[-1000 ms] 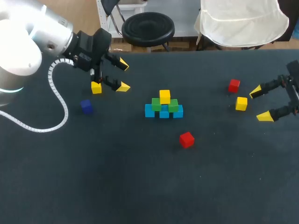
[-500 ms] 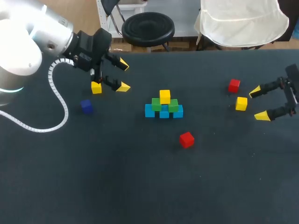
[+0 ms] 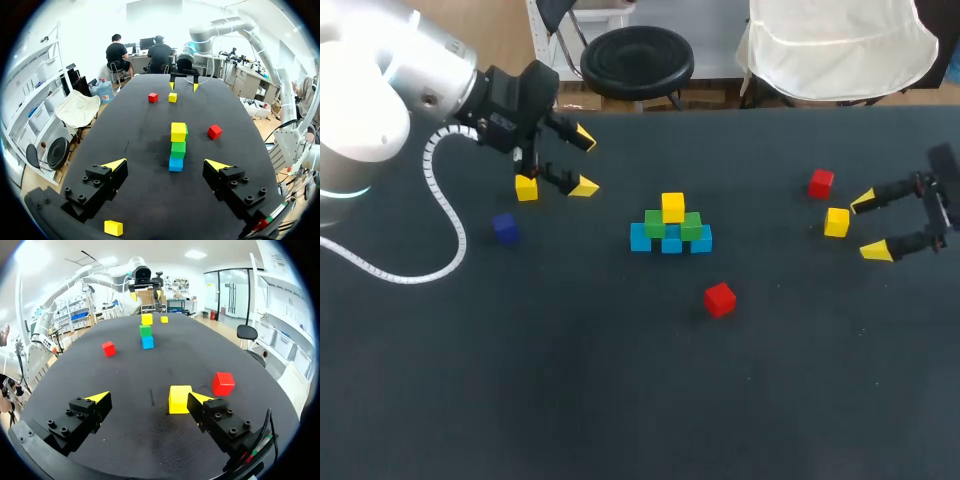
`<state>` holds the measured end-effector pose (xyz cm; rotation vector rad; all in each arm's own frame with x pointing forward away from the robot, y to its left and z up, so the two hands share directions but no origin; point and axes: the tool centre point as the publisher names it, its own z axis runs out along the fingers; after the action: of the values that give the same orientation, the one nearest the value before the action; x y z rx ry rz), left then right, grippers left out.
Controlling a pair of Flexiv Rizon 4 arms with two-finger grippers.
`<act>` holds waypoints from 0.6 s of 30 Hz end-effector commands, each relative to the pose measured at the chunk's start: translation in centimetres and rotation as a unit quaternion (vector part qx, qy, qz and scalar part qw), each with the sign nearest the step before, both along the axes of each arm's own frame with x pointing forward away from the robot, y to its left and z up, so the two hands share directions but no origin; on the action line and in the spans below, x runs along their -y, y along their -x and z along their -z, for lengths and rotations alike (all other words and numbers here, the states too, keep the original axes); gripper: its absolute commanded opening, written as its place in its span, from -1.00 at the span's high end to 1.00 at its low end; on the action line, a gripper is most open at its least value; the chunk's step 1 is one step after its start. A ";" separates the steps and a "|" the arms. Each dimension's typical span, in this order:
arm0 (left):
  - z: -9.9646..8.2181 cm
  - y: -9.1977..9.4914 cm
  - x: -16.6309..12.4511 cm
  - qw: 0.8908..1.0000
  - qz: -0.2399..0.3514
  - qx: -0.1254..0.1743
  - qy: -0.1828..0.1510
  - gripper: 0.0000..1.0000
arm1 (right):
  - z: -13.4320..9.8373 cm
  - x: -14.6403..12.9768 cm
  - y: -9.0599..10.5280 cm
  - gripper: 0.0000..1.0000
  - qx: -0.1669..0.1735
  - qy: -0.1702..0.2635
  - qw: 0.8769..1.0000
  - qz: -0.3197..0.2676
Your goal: Place the blue cubes, place green cubes on the blue cubes, place the yellow cubes on the green cubes, then place the red cubes on the yellow cubes, and place purple cube on the red cubes.
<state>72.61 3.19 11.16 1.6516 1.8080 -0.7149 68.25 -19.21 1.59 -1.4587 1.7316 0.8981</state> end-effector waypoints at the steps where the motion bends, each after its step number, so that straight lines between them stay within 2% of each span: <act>1: 0.0 -0.1 0.0 1.000 0.001 -0.001 -0.001 -1.00 | 0.5 -0.2 -1.3 -1.00 0.001 -0.005 1.000 -0.012; 18: 0.0 -0.1 0.0 1.000 0.001 -0.001 -0.001 -1.00 | 1.2 -0.8 -2.6 -1.00 -0.001 -0.004 1.000 -0.027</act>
<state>72.61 3.19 11.16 1.6516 1.8080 -0.7149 70.55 -18.49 0.78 -1.5067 1.6997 0.9254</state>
